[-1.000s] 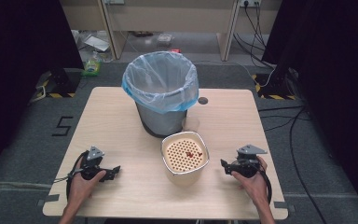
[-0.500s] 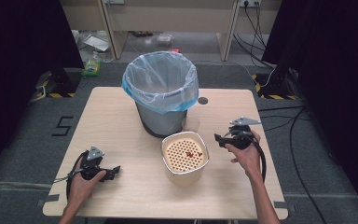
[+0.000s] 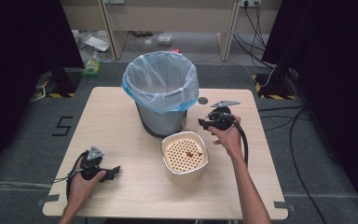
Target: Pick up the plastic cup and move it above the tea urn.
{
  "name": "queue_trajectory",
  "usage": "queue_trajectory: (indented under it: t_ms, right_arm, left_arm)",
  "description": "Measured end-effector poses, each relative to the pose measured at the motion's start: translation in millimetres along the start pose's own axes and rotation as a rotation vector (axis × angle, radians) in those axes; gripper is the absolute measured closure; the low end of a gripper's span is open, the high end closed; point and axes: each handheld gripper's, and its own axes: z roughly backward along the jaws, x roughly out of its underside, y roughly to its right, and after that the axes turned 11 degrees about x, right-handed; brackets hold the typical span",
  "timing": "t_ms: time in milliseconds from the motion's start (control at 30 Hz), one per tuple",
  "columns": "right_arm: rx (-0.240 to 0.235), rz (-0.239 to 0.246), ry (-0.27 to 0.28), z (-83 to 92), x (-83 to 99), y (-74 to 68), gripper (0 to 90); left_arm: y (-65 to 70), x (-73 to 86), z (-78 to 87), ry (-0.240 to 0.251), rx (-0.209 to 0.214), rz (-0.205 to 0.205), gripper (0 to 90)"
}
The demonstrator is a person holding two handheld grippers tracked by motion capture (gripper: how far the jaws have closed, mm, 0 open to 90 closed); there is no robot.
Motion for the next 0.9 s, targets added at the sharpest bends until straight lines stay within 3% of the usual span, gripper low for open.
queue_trajectory:
  t_ms: [267, 600, 667, 800, 900]
  right_arm:
    - [0.005, 0.051, -0.091, -27.6, -7.6, -9.6, 58.4]
    - [0.023, 0.117, -0.165, -46.0, -6.1, -16.7, 73.6]
    - [0.026, 0.123, -0.170, -46.5, -5.0, -16.1, 79.2]
    - [0.029, 0.157, -0.166, -42.7, -4.6, -15.3, 81.8]
    - [0.027, 0.164, -0.122, -34.4, -5.5, -13.5, 85.8]
  left_arm:
    - [0.0, 0.0, 0.0, 0.000, 0.000, 0.000, 0.0]
    - [0.0, 0.0, 0.0, 0.000, 0.000, 0.000, 0.0]
    - [0.0, 0.0, 0.0, 0.000, 0.000, 0.000, 0.0]
    - [0.0, 0.0, 0.0, 0.000, 0.000, 0.001, 0.0]
    - [0.0, 0.0, 0.0, 0.000, 0.000, 0.000, 0.0]
